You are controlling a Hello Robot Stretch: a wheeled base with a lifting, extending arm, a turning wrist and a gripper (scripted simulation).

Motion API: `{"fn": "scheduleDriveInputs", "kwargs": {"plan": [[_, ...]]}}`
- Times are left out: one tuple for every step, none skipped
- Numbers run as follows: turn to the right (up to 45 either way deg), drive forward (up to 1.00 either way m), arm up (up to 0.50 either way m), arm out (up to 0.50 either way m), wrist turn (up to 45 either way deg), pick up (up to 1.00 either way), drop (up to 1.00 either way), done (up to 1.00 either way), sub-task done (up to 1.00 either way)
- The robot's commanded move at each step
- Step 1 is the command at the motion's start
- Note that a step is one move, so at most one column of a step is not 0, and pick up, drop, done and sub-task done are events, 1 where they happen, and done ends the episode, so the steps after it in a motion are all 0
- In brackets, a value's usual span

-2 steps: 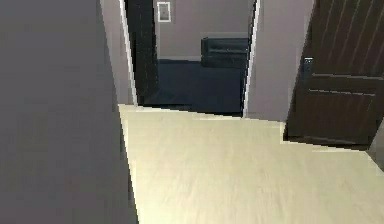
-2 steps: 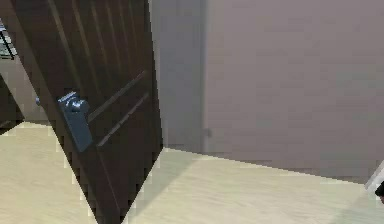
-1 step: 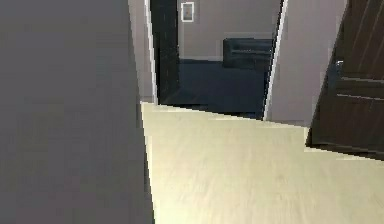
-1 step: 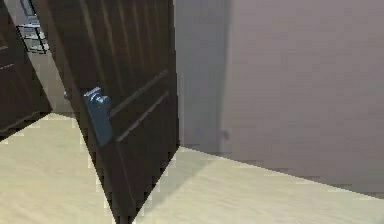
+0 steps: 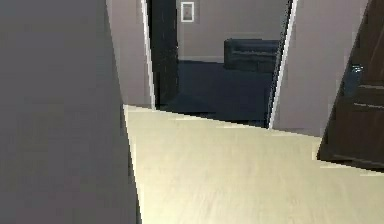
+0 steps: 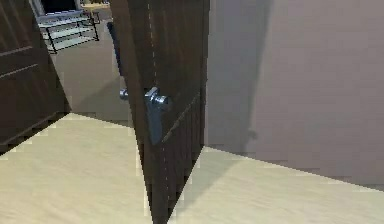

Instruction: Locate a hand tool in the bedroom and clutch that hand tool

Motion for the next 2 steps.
{"fn": "scheduleDriveInputs", "kwargs": {"plan": [[18.0, 0.0, 0.0, 0.0, 0.0, 0.0, 0.0, 0.0, 0.0], [0.0, 0.75, 0.0, 0.0, 0.0, 0.0, 0.0, 0.0, 0.0]]}}
